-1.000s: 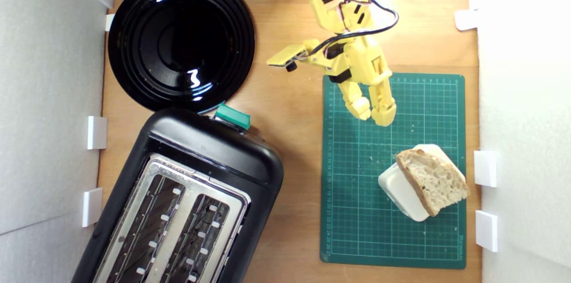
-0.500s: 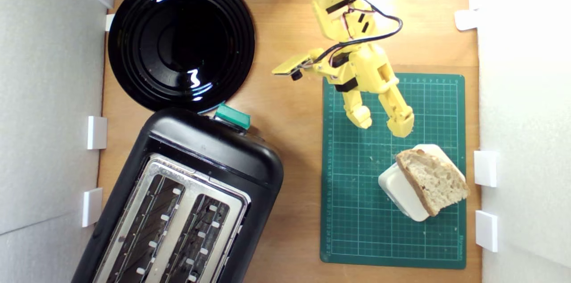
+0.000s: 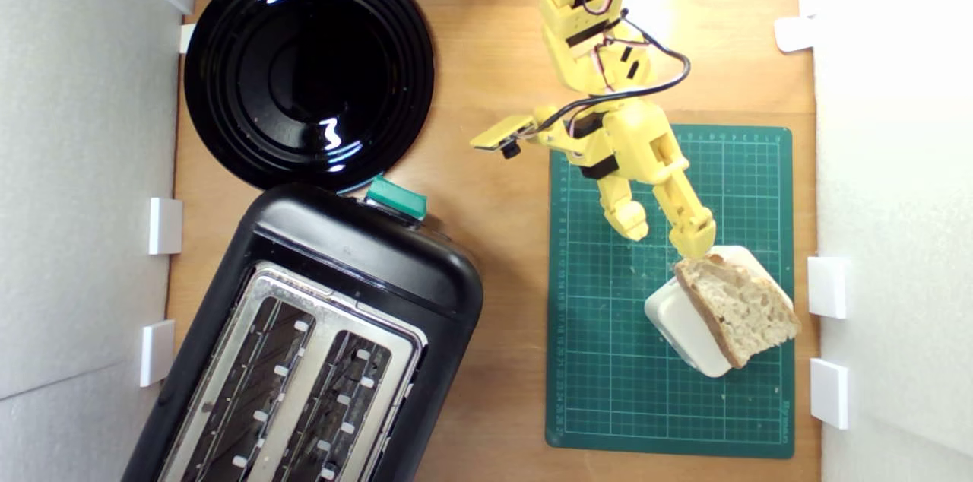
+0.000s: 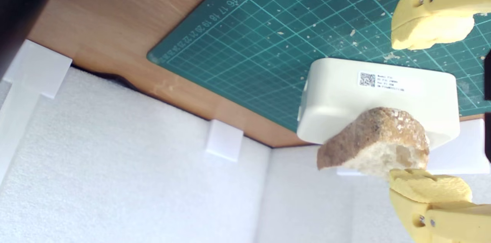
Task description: Pick bread and place in toaster
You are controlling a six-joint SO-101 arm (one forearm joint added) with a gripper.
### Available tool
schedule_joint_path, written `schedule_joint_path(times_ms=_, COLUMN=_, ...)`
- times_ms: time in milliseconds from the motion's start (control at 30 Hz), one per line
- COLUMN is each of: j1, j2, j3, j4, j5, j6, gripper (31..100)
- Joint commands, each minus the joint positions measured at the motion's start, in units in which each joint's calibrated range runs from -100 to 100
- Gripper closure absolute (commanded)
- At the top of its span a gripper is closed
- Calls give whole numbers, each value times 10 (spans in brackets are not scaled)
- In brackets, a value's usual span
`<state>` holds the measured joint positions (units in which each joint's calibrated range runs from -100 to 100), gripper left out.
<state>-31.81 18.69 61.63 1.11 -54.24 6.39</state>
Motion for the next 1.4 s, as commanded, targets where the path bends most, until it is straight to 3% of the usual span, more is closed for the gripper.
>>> schedule_joint_path(times_ms=0, j1=-14, j2=5, j3=-47, j4=4, j5=-19, j6=-3, gripper=338)
schedule_joint_path(times_ms=867, j1=-29, j2=111, j3=-210, j4=3, j5=-11, j6=1, gripper=341)
schedule_joint_path(times_ms=1367, j1=-37, j2=120, j3=-223, j4=2, j5=-11, j6=2, gripper=343)
